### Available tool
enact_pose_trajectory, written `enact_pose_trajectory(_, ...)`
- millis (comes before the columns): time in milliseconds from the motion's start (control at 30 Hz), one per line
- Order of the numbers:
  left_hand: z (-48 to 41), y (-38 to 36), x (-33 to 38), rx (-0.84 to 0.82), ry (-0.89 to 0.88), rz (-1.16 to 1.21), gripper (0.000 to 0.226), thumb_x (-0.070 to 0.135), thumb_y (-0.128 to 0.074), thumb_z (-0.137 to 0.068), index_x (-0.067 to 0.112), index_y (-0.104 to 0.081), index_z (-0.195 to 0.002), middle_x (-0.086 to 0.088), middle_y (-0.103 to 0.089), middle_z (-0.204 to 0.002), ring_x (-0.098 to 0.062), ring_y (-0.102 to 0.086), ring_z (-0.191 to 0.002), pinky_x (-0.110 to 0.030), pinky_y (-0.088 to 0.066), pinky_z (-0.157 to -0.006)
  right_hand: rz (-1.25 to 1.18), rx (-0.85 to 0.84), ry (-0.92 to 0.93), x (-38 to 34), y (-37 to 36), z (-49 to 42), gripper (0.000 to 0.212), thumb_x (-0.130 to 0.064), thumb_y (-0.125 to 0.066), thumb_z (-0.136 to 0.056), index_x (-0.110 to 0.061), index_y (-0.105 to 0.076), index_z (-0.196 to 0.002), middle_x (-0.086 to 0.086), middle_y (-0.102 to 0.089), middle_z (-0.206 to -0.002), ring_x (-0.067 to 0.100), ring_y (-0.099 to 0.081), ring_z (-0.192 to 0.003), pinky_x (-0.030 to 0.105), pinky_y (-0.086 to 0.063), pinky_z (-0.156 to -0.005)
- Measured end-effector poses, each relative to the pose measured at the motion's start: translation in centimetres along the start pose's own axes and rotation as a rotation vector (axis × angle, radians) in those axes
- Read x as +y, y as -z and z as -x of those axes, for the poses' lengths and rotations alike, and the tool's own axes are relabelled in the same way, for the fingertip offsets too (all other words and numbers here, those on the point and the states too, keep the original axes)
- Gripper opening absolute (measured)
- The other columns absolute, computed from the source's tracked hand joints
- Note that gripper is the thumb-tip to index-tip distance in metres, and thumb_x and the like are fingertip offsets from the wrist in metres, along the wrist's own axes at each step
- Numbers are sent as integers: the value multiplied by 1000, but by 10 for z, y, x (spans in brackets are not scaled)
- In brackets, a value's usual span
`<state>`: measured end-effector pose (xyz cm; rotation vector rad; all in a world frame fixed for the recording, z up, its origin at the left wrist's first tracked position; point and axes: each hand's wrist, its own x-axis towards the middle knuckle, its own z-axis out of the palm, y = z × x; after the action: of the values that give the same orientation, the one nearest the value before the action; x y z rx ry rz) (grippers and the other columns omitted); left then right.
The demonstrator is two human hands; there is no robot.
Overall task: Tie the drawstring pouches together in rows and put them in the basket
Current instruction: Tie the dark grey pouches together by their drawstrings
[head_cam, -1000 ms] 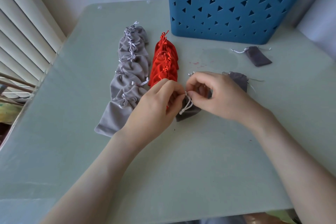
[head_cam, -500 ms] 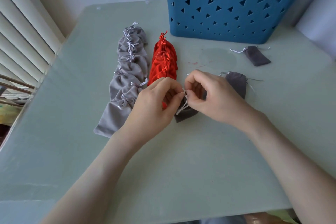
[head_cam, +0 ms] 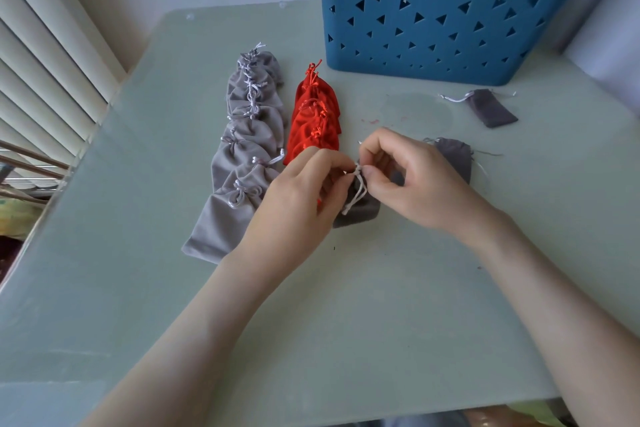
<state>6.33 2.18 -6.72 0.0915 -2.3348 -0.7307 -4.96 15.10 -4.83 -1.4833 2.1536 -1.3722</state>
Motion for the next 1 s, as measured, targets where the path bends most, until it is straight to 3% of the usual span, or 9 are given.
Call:
enact_pose_trajectory(200, 2, 1, -3, 24, -75, -111, 15, 12, -54, -90, 2, -65, -89, -7, -59, -80, -11, -48, -68, -18, -39, -63, -40, -14, -34, 0, -1, 0, 11, -13, -63, -91, -22, -57, -86, -6, -62, -79, 8, -57, -73, 27, -48, -71)
enact_pose_trajectory(300, 2, 1, -3, 31, -85, -135, 16, 14, -54, -91, 2, -64, -87, -6, -59, -79, -14, -49, -70, -20, -40, -63, -37, -22, -39, 1, -1, -1, 15, -15, -63, -90, -29, -62, -84, -10, -66, -79, 5, -60, -73, 24, -49, -73)
enact_pose_trajectory(433, 2, 2, 2, 58, -44, -79, 12, 12, -56, -89, 4, -63, -84, -3, -59, -79, -8, -48, -68, -11, -37, -63, -4, 5, -33, 1, 2, -1, 24, -15, -63, -90, -35, -57, -78, -13, -64, -76, 2, -55, -67, 15, -42, -66)
enact_pose_trajectory(567, -2, 6, 7, 47, 77, 186, 8, 12, -59, -90, 10, -63, -83, 1, -54, -81, -6, -51, -69, -13, -39, -65, -25, 57, -38, 0, 1, 1, 21, -10, -60, -90, -27, -55, -79, -16, -58, -69, 0, -52, -65, 14, -41, -64)
enact_pose_trajectory(700, -4, 13, 10, -170, 179, 595, 4, 19, -60, -88, 18, -63, -87, -2, -46, -89, -6, -48, -79, -16, -39, -72, -158, 45, -83, -3, 0, 0, 11, -15, -52, -86, -23, -51, -77, -19, -58, -65, 0, -52, -62, 19, -42, -64)
enact_pose_trajectory(800, -2, 14, 9, -323, 192, 614, 10, 25, -58, -83, 17, -63, -85, -1, -44, -91, -20, -46, -80, -32, -39, -72, -228, 64, -106, -1, 1, 0, 9, -17, -48, -85, -21, -48, -77, -10, -60, -69, 20, -56, -66, 40, -47, -68)
enact_pose_trajectory(833, -1, 13, 9, -343, 186, 573, 10, 27, -59, -81, 17, -61, -83, -3, -44, -91, -19, -46, -77, -29, -38, -70, -250, 73, -111, -1, 3, -1, 9, -17, -47, -85, -22, -48, -77, -6, -58, -70, 26, -52, -66, 42, -45, -67)
enact_pose_trajectory(933, -1, 6, 6, -291, 127, 393, 12, 34, -65, -77, 28, -54, -78, -3, -45, -90, -3, -42, -71, -13, -34, -69, -299, 97, -112, -2, 6, -1, 10, -11, -46, -85, -18, -48, -78, 13, -45, -69, 20, -38, -63, 32, -33, -61)
enact_pose_trajectory(1000, -2, 2, 3, -229, 131, 338, 14, 40, -63, -79, 35, -51, -77, -3, -47, -87, -2, -44, -71, -13, -35, -69, -307, 105, -99, -4, 7, -2, 11, -11, -46, -87, -16, -48, -77, 20, -40, -71, 14, -37, -60, 23, -31, -57)
